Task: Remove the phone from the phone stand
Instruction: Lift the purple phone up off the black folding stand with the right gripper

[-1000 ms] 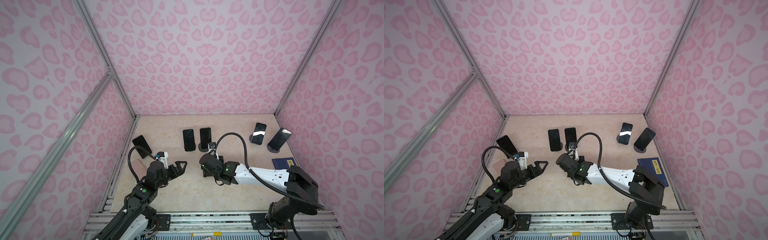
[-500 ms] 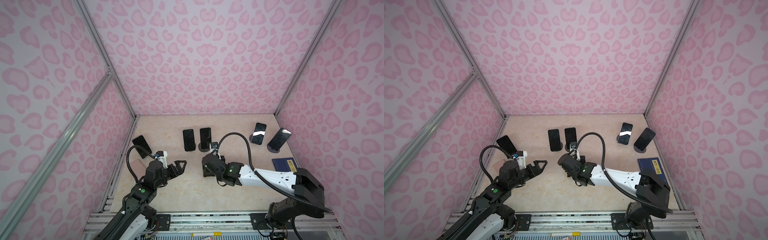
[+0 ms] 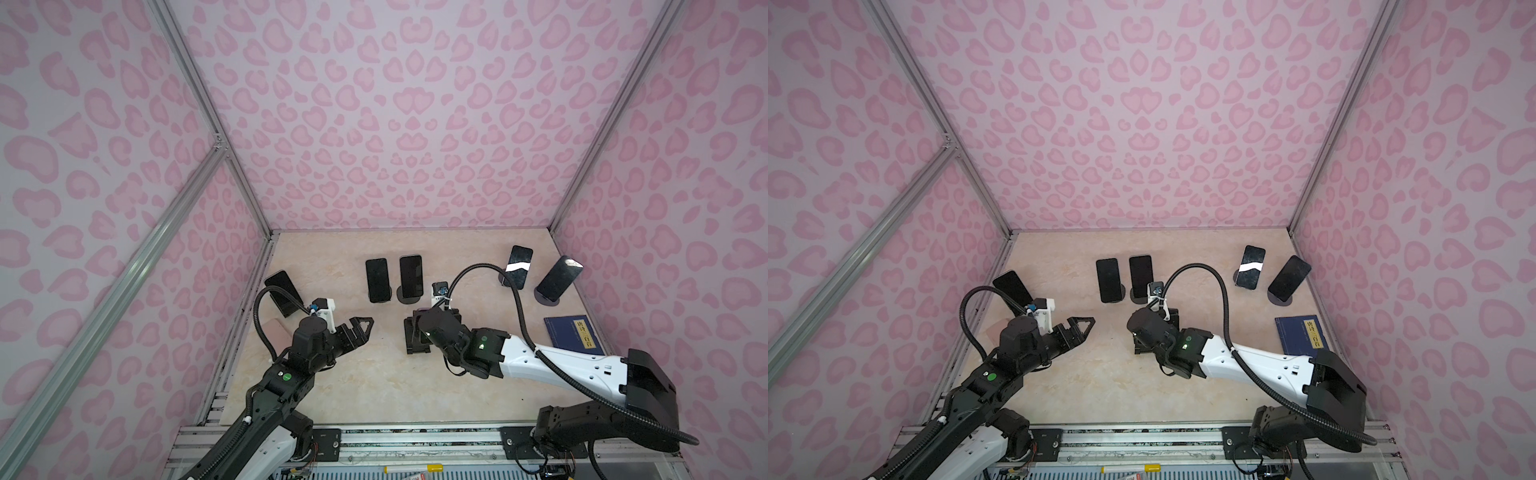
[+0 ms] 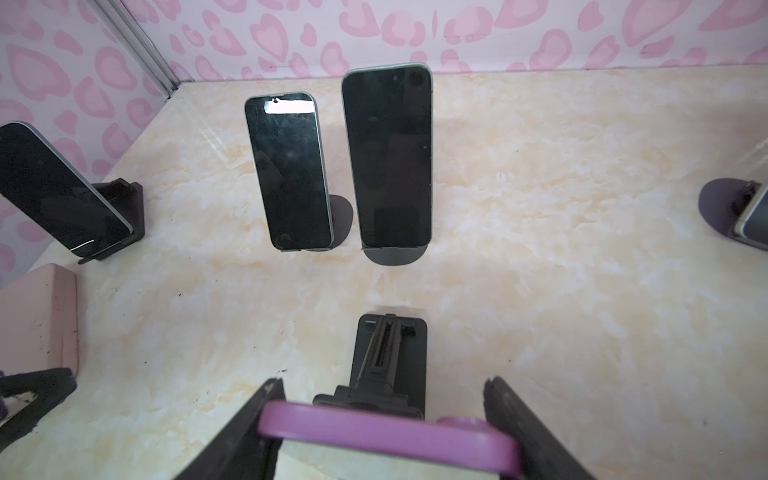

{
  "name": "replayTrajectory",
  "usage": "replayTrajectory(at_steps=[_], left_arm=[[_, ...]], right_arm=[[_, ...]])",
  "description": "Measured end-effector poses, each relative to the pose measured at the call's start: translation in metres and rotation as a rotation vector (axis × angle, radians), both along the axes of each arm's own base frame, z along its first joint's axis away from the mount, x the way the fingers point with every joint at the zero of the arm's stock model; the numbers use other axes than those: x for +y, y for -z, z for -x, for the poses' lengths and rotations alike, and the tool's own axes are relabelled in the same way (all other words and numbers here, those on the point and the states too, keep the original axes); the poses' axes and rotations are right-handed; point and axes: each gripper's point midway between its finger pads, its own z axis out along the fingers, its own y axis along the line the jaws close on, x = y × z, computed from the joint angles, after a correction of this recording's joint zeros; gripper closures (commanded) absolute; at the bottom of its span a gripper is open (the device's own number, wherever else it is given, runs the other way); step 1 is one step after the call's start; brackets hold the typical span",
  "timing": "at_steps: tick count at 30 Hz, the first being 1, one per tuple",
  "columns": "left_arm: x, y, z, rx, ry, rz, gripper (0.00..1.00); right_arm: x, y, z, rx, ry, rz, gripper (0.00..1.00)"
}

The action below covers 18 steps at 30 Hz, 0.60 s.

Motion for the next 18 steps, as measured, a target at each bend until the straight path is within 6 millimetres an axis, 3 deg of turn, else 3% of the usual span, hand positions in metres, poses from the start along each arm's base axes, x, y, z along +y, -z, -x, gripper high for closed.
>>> replayTrajectory(at_steps=[8, 18], left_arm=[[-0.004, -0.005, -0.003, 0.006, 0.009, 0.007, 0.02], [-0.006, 0.007, -0.004, 0.061, 0.009, 0.008, 0.02]], right_arm=[[-0.024, -0.023, 0.002, -0.038, 0.013, 0.001, 0.36], [-0.087, 0.004, -0.010, 0.049, 0.064, 0.061, 0.36]])
